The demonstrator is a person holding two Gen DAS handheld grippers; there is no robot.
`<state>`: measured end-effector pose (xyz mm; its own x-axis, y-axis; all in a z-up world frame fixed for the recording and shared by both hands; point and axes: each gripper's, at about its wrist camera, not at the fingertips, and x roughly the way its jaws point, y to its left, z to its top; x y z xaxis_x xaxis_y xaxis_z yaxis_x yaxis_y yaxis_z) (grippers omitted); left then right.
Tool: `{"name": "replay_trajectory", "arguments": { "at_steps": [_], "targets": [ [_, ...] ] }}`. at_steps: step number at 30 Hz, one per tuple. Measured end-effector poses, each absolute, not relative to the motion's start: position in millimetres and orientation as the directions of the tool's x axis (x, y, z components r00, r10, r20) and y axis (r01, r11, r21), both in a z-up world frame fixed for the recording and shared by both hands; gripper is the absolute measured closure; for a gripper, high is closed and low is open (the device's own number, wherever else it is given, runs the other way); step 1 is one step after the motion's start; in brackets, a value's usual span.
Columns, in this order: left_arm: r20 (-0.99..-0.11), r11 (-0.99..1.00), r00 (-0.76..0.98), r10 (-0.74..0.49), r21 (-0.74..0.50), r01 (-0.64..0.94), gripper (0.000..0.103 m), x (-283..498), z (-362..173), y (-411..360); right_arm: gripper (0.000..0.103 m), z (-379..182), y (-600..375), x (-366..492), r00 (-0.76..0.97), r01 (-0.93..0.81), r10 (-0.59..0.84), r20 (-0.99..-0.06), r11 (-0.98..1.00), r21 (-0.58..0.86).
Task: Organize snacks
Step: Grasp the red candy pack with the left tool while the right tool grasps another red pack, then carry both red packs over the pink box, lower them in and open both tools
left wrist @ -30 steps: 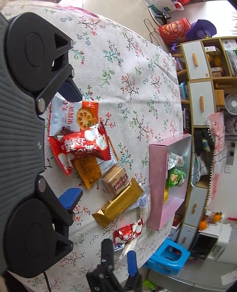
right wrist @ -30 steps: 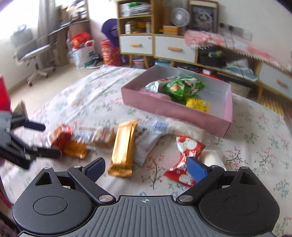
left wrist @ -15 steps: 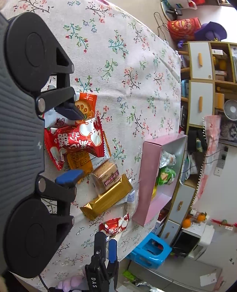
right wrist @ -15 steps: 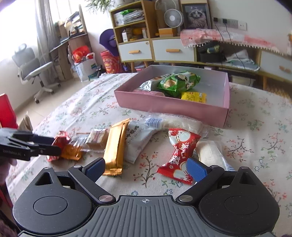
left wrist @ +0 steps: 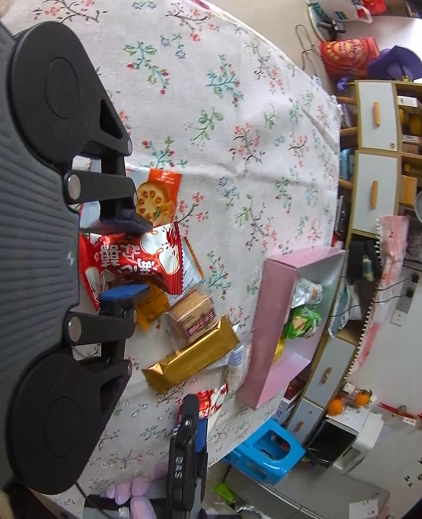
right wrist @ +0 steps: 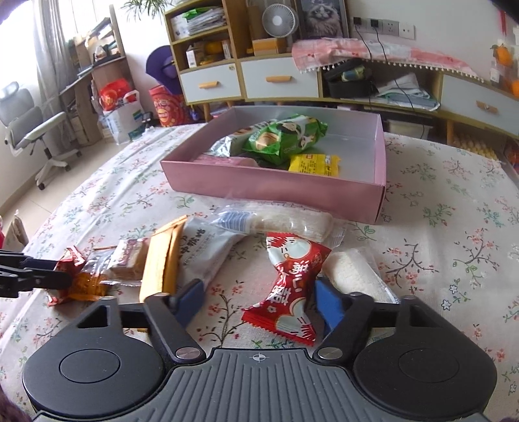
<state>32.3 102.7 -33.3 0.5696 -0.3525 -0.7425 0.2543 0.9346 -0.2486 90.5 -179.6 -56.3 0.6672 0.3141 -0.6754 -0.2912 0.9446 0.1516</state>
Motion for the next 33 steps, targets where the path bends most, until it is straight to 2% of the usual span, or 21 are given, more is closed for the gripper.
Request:
{"name": "replay_trajectory", "arguments": {
  "at_steps": [5,10,14,19,27,28,31,33],
  "targets": [
    [-0.742,0.914,0.546,-0.389,-0.237,0.328,0.078,26.1,-32.9,90.5,0.064,-56.7,-179.5,91.5,0.653,-0.293,0.319,-0.687,0.943,0.159],
    [-0.765,0.922,0.534,-0.360,-0.205,0.328,0.074,23.5,-34.1,83.0,0.068,-55.1,-174.6,88.1,0.617,-0.328,0.359,-0.701,0.926,0.186],
    [-0.779,0.930,0.528,-0.337,-0.188,0.315,0.067,22.3,-35.2,80.7,0.064,-56.6,-169.9,85.7,0.611,-0.347,0.363,-0.704,0.922,0.174],
    [-0.797,0.936,0.507,-0.329,-0.203,0.287,0.065,23.6,-37.6,80.8,0.064,-58.9,-167.8,87.1,0.604,-0.345,0.359,-0.712,0.923,0.173],
    [-0.811,0.933,0.489,-0.322,-0.185,0.308,0.071,21.8,-35.9,73.0,0.065,-59.8,-165.9,86.8,0.605,-0.336,0.342,-0.719,0.928,0.159],
    [-0.811,0.934,0.491,-0.319,-0.181,0.308,0.075,21.3,-35.1,72.8,0.067,-59.2,-165.6,86.6,0.605,-0.335,0.342,-0.719,0.928,0.159],
    [-0.810,0.938,0.496,-0.314,-0.182,0.296,0.076,20.3,-31.9,72.4,0.071,-56.5,-165.2,85.4,0.603,-0.333,0.344,-0.720,0.928,0.165],
    [-0.808,0.939,0.501,-0.311,-0.182,0.291,0.077,19.9,-29.6,72.7,0.078,-54.4,-165.2,85.0,0.603,-0.332,0.346,-0.719,0.928,0.168]
  ]
}}
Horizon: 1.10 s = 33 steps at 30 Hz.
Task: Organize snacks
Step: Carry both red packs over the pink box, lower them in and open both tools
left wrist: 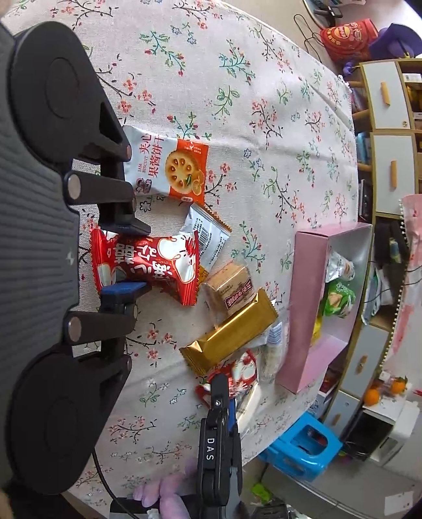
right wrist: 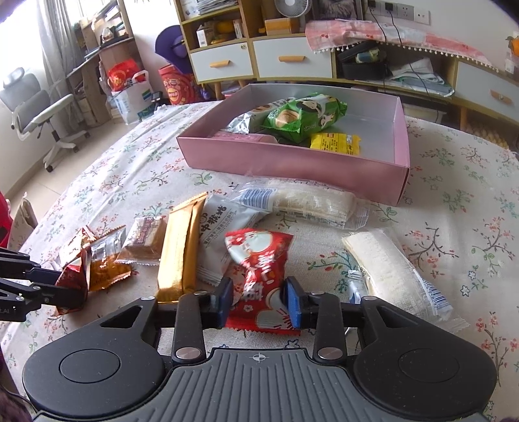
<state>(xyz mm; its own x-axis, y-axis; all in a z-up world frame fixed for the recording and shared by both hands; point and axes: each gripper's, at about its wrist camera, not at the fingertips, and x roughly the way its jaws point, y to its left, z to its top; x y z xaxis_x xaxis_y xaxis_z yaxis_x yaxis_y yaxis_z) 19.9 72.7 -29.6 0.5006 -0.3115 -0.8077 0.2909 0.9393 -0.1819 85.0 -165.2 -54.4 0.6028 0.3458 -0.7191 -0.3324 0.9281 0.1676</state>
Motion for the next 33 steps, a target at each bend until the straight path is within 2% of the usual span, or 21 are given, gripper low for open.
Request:
{"name": "replay_trajectory", "arguments": {
  "at_steps": [14,33],
  "targets": [
    [-0.774,0.940,0.541,-0.328,-0.210,0.270,0.079,24.3,-8.9,70.0,0.080,-36.0,-169.5,81.7,0.608,-0.305,0.357,-0.709,0.930,0.207],
    [-0.696,0.911,0.588,-0.411,-0.339,0.235,0.080,84.2,18.2,24.1,0.080,8.4,-199.8,123.9,0.724,-0.147,0.325,-0.609,0.934,0.325]
  ]
}}
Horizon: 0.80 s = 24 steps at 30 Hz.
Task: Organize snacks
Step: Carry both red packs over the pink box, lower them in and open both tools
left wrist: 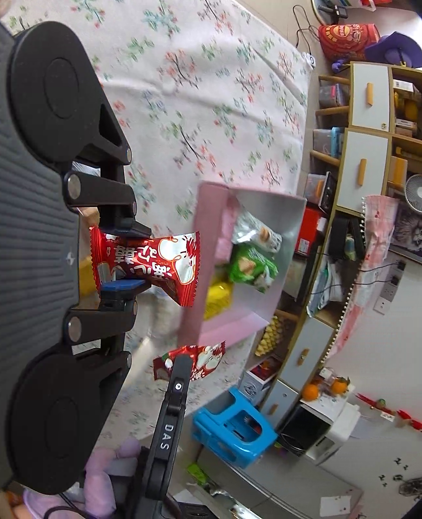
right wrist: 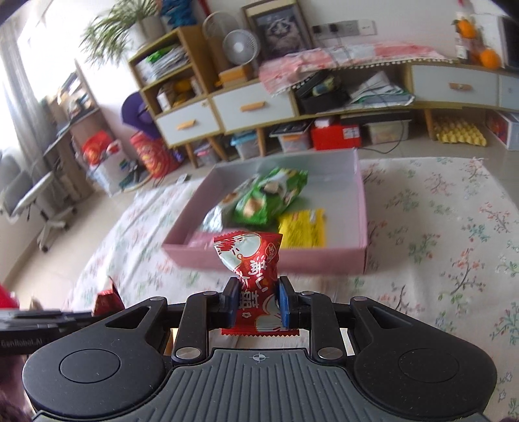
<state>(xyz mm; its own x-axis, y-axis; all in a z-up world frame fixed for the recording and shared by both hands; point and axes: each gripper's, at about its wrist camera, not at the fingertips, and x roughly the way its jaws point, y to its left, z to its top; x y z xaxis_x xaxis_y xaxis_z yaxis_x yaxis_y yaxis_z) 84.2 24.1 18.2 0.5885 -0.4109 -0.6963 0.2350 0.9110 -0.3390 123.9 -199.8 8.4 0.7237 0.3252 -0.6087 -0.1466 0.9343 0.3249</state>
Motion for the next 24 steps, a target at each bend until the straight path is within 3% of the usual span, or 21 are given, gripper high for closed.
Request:
{"name": "replay_trajectory", "arguments": {
  "at_steps": [11,24],
  "targets": [
    [-0.663,0.885,0.592,-0.459,-0.402,0.236,0.079,155.6,23.8,-17.7,0.080,8.1,-227.9,170.0,0.781,-0.016,0.283,-0.557,0.901,0.434],
    [-0.687,0.858,0.525,-0.502,-0.472,0.202,0.079,197.9,-12.4,-32.1,0.080,-21.6,-242.0,204.0,0.761,0.086,0.259,-0.594,0.868,0.489]
  ]
}}
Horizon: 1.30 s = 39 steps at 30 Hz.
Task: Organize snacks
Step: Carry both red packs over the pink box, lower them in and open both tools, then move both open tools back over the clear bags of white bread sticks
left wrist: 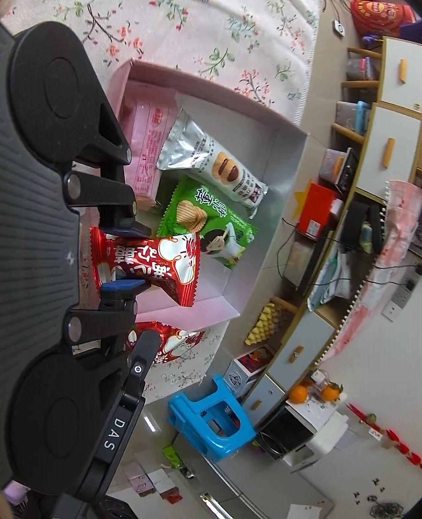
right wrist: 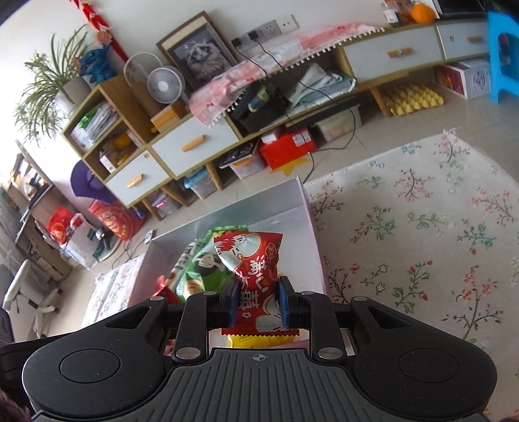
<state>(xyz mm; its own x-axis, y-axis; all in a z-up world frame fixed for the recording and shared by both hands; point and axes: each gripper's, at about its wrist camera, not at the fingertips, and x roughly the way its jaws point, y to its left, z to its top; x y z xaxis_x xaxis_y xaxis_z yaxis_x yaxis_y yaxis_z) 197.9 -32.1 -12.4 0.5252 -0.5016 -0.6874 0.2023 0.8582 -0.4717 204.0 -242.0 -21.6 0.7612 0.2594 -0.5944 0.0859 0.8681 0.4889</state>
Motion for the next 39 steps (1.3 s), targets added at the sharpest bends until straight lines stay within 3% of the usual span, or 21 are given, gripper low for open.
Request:
{"name": "replay_trajectory", "arguments": {
  "at_steps": [17,21,25,30,39],
  "targets": [
    [-0.718,0.904,0.554,-0.423,-0.377,0.202,0.080,199.8,-23.7,-42.7,0.079,-26.8,-238.8,207.8,0.745,0.098,0.236,-0.623,0.886,0.453],
    [-0.724,0.915,0.560,-0.402,-0.344,0.212,0.079,198.5,-22.8,-46.4,0.074,-25.8,-240.8,205.6,0.752,0.098,0.241,-0.614,0.879,0.466],
    [-0.725,0.922,0.571,-0.386,-0.327,0.208,0.065,195.8,-20.7,-47.6,0.064,-23.3,-246.3,204.5,0.751,0.104,0.256,-0.609,0.864,0.492],
    [-0.729,0.925,0.570,-0.380,-0.318,0.210,0.057,190.6,-16.3,-47.4,0.062,-17.1,-254.1,200.3,0.755,0.117,0.251,-0.606,0.857,0.501],
    [-0.712,0.924,0.589,-0.382,-0.291,0.247,0.035,168.9,7.9,-48.0,0.039,8.6,-263.3,176.9,0.770,0.086,0.248,-0.588,0.873,0.481]
  ]
}}
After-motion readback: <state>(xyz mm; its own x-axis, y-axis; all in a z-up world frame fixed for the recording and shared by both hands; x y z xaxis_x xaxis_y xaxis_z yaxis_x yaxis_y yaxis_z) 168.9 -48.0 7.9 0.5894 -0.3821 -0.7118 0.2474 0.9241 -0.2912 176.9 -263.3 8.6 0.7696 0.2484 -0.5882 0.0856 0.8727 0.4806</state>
